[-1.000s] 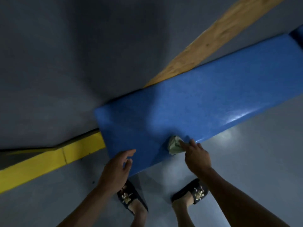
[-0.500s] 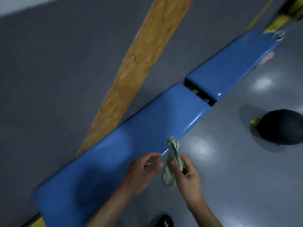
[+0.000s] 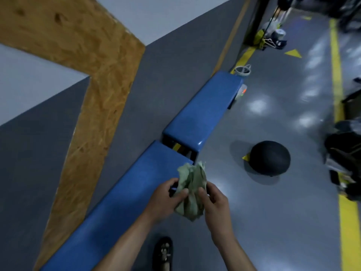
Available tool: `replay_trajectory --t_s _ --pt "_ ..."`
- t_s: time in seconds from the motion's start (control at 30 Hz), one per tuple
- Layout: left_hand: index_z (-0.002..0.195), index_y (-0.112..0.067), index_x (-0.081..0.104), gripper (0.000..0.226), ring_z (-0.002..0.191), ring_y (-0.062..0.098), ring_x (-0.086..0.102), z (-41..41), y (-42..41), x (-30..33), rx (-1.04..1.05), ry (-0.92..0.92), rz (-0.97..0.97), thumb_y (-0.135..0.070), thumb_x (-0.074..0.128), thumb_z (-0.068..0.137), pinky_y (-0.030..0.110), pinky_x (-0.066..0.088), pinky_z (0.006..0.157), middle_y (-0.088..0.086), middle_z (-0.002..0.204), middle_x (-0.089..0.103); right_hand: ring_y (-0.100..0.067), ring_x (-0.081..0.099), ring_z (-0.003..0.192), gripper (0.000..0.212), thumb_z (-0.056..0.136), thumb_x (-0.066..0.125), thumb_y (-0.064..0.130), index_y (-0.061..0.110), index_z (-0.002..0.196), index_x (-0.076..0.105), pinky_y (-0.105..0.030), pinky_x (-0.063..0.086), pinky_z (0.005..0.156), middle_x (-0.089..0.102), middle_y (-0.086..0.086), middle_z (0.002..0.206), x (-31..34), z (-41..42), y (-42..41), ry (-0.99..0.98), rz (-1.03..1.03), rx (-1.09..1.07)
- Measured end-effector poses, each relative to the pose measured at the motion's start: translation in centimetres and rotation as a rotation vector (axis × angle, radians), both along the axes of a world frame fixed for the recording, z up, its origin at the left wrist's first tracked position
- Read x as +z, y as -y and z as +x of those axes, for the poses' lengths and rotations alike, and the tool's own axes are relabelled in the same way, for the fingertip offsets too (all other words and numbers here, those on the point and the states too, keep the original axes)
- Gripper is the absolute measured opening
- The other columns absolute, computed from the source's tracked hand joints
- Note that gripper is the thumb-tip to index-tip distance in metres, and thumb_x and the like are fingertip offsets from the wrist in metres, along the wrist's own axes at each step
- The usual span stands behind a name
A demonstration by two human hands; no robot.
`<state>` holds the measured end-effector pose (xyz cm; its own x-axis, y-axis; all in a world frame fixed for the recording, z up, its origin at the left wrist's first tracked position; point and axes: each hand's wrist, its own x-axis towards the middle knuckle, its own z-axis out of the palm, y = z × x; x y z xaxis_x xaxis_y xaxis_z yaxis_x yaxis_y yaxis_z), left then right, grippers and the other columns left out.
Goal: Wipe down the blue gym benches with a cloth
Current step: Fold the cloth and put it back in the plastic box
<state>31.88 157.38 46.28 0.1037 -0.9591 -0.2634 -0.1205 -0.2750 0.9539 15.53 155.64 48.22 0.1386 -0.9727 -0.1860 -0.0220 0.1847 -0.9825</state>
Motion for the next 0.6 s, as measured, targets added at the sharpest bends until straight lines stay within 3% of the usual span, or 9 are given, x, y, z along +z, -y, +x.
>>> replay_trajectory --t_s 0.13,0.27,0.4,0.5,0.6 --pt "0.110 -0.009 0.067 0.017 0.097 0.026 0.070 -0.8 6.7 1.1 0.086 -0.269 0.034 -0.012 0.060 0.095 0.033 0.057 0.081 0.007 0.102 0.075 -0.020 0.068 0.074 0.018 0.096 0.053 0.005 0.010 0.098 0.070 -0.032 0.056 0.067 0.071 -0.007 0.078 2.0 -1.3 6.8 0.043 0.075 -0.092" --pt "0.119 -0.008 0.063 0.025 0.104 0.028 0.069 -1.2 14.1 1.8 0.032 -0.425 0.077 -0.013 0.059 0.095 0.044 0.057 0.088 0.011 0.112 0.072 -0.020 0.068 0.073 0.019 0.094 0.055 0.004 0.014 0.100 0.070 -0.034 0.054 0.068 0.070 -0.002 0.073 2.9 -2.1 13.8 0.034 0.131 -0.175" --pt "0.113 -0.011 0.063 0.029 0.100 0.028 0.069 -2.1 22.1 2.4 -0.025 -0.414 0.079 -0.023 0.068 0.086 0.037 0.057 0.075 0.015 0.112 0.070 -0.029 0.069 0.082 0.019 0.094 0.056 0.005 0.015 0.103 0.069 -0.046 0.055 0.079 0.073 -0.011 0.086 3.5 -3.1 20.0 0.086 0.187 -0.281" --pt "0.109 -0.014 0.065 0.026 0.100 0.025 0.068 -3.4 27.5 3.1 -0.109 -0.372 0.048 -0.024 0.066 0.086 0.035 0.055 0.078 0.011 0.109 0.072 -0.035 0.068 0.098 0.019 0.094 0.061 0.016 0.011 0.111 0.065 -0.055 0.053 0.089 0.073 -0.015 0.102 3.5 -4.5 24.4 0.148 0.247 -0.299" --pt "0.104 -0.014 0.064 0.019 0.094 0.022 0.067 -5.2 33.0 3.5 -0.245 -0.274 -0.014 -0.019 0.070 0.087 0.039 0.056 0.083 0.008 0.102 0.072 -0.033 0.069 0.101 0.036 0.086 0.073 0.030 0.015 0.117 0.063 -0.056 0.054 0.087 0.072 -0.012 0.109 3.2 -5.9 29.1 0.179 0.288 -0.213"
